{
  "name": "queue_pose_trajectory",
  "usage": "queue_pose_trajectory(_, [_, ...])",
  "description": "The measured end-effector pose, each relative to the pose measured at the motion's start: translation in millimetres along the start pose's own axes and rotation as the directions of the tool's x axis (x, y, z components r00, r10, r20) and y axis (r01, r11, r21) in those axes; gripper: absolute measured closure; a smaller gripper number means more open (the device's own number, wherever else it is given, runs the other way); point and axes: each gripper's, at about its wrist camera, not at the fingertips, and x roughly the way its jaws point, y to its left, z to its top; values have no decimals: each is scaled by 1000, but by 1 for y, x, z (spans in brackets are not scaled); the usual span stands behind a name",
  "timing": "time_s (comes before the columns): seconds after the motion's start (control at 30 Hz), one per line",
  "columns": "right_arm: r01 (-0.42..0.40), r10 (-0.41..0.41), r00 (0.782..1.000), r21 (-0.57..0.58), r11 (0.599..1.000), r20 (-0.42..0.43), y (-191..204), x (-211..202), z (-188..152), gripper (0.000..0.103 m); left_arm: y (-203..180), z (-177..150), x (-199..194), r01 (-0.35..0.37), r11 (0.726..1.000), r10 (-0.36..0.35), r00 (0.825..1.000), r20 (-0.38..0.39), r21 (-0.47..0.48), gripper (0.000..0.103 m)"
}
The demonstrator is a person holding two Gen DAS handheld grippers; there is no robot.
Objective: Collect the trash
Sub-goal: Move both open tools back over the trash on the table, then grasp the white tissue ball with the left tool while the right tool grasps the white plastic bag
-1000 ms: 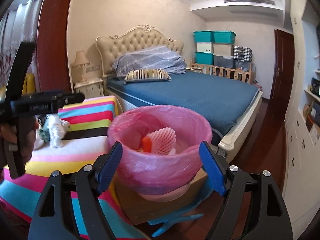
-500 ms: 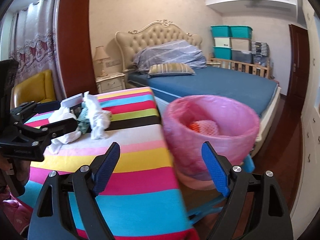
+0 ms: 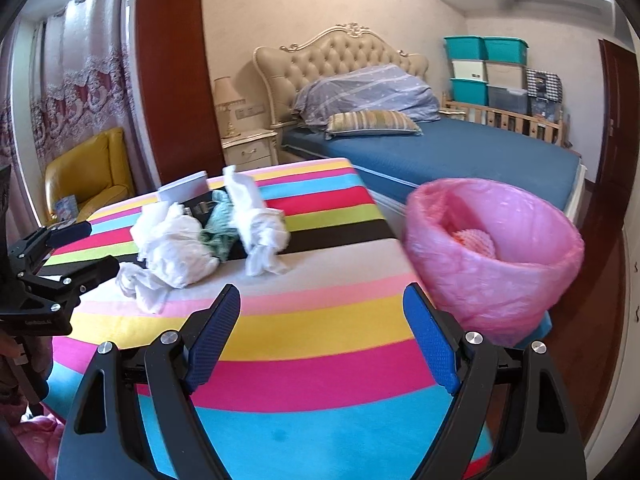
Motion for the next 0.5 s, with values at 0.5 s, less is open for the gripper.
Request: queue_pose_trajectory(0.5, [-14, 15, 999, 15, 1000, -52, 33, 39, 10, 24, 42, -19, 28, -11, 998, 2, 991, -131, -70, 10])
